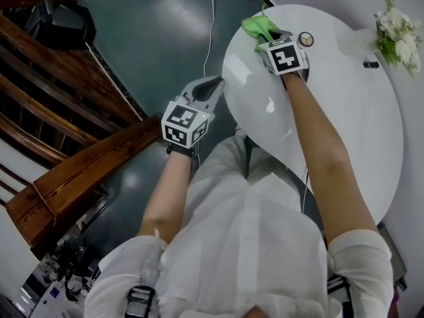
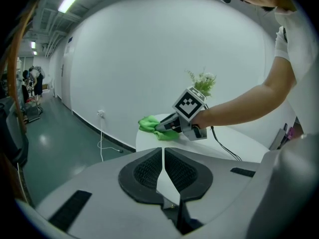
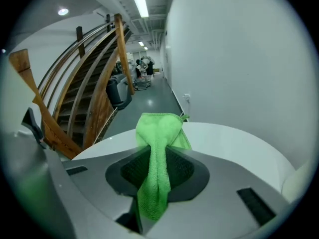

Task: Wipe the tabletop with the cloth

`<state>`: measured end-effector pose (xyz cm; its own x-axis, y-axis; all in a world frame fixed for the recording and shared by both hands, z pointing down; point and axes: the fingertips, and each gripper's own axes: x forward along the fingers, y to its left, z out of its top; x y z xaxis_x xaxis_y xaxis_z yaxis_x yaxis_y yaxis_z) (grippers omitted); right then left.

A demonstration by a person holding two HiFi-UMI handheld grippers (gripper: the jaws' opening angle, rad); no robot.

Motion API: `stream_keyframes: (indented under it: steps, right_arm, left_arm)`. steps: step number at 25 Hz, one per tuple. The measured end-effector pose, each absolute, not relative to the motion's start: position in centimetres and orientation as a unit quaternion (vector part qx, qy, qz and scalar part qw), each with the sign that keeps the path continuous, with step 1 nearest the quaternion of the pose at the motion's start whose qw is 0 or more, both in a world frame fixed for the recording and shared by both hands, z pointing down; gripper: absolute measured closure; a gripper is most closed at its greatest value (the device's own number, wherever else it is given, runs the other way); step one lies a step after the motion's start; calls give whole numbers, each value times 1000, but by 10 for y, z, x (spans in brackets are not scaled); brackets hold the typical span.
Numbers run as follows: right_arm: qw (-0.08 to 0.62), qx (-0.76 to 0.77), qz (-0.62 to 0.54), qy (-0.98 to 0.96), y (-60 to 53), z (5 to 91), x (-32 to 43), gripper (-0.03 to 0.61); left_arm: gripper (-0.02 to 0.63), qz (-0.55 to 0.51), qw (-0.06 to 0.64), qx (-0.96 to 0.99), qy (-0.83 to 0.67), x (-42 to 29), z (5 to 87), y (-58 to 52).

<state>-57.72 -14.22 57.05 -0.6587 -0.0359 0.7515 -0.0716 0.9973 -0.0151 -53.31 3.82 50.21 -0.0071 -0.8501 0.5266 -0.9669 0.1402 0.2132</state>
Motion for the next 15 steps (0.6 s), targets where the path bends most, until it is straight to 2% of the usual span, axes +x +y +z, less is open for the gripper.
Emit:
stream_keyframes:
  steps: [7, 15]
  right_arm:
    - [389, -126, -79, -909, -51, 568, -577, 502]
    - [376, -313, -160, -858, 46, 571, -494, 502]
  left_arm:
    - [586, 108, 287, 640, -704, -539, 506, 58]
    - [586, 117, 289, 650, -693, -527, 501, 67]
